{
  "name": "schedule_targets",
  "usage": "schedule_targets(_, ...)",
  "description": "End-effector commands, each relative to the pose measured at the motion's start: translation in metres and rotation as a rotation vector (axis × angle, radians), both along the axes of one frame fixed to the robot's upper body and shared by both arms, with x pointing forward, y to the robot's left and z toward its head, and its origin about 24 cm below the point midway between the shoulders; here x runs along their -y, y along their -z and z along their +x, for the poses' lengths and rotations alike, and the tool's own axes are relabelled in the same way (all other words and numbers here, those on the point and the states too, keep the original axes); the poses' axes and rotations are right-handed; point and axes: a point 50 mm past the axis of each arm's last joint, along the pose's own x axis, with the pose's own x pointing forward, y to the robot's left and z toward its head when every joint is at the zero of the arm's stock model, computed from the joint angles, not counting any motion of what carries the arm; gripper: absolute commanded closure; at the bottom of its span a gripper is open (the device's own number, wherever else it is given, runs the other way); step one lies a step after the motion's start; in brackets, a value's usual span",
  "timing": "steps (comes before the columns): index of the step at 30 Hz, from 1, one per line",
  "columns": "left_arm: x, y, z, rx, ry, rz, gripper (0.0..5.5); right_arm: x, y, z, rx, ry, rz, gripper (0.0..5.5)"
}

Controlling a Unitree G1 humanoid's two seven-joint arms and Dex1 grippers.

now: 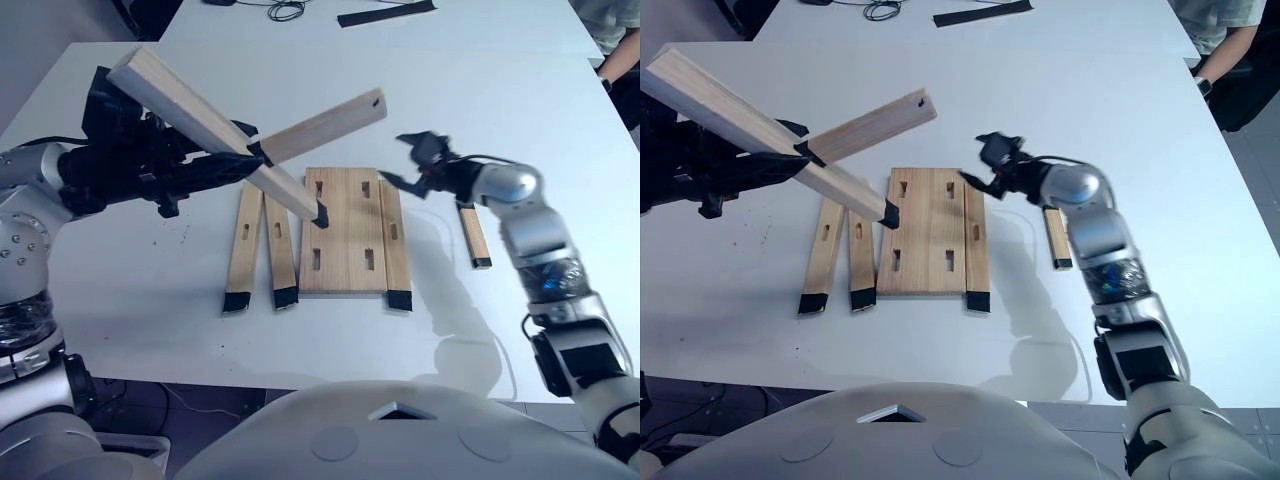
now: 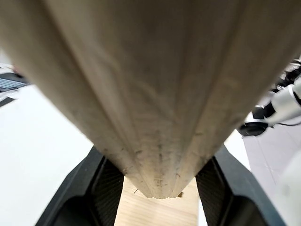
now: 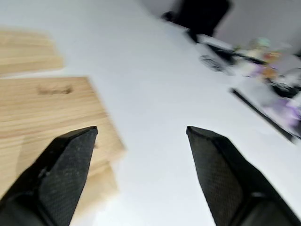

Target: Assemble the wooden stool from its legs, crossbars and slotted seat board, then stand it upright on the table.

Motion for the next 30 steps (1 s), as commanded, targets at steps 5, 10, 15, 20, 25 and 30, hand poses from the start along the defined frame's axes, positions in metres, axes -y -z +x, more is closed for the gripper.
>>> schedule_targets(5,0.007,0.004,-0.006,0.032,0.054,0.069,3.46,0.032,-0.033,-0.034,0.006,0.085,0.082,2.00)
schedule_targets(10,0.009,0.013,-0.008,0.050,0.062,0.114,3.46,0.027,-0.029,-0.043,-0.020,0.079,0.104,2.00)
schedule_targets(15,0.013,0.023,-0.006,0.046,0.097,0.155,3.46,0.027,-0.024,-0.048,-0.025,0.101,0.107,2.00)
schedule_targets(20,0.016,0.037,0.001,0.065,0.093,0.196,3.46,0.025,-0.020,-0.050,-0.033,0.095,0.112,2.00)
schedule_targets(25,0.021,0.038,0.001,0.079,0.099,0.173,3.46,0.022,-0.021,-0.049,-0.032,0.083,0.118,2.00)
schedule_targets(30,0.019,0.043,-0.002,0.072,0.099,0.188,3.46,0.021,-0.020,-0.049,-0.038,0.071,0.119,2.00)
